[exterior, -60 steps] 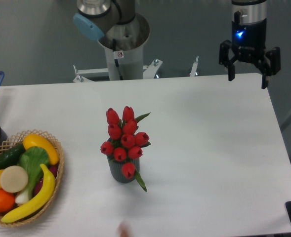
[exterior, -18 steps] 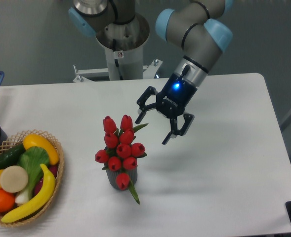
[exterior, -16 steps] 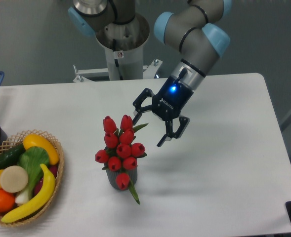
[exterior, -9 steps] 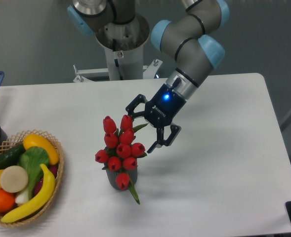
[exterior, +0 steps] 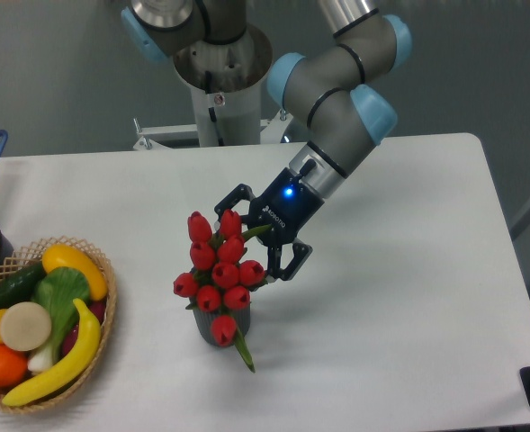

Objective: Pick up the flowers from the vase
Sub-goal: 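Close the gripper around the tulip stems above the vase rim, then lift the gripped tulips straight up out of the grey vase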

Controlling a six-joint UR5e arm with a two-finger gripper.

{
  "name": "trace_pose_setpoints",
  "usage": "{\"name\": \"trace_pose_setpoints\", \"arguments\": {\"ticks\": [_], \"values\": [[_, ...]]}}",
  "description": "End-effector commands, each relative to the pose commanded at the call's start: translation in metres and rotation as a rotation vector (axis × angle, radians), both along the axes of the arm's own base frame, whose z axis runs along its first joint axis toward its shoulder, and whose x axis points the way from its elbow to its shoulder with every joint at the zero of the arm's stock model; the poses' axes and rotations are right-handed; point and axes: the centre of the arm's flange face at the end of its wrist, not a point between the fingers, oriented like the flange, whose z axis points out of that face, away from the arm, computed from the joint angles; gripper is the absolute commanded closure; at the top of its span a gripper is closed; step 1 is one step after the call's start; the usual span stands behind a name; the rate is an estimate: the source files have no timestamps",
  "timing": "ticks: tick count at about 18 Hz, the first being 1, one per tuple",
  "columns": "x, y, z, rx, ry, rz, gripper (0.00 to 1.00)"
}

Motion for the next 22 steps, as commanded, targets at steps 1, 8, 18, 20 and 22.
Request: {"name": "trace_pose_setpoints", "arguments": {"ticks": [1, 8, 18, 20, 22], "values": [[0.000, 0.003, -0.003, -0.001, -0.001, -0.005, 0.00], [0.001, 0.021, -0.006, 0.001, 0.003, -0.035, 0.00], [0.002, 0.022, -0.003, 0.012, 0.005, -0.038, 0.47], [0.002, 0.021, -0.003, 0.014, 0.006, -0.037, 0.51], [0.000, 0.019, -0.001, 0.016, 0.006, -0.032, 0.51]]}}
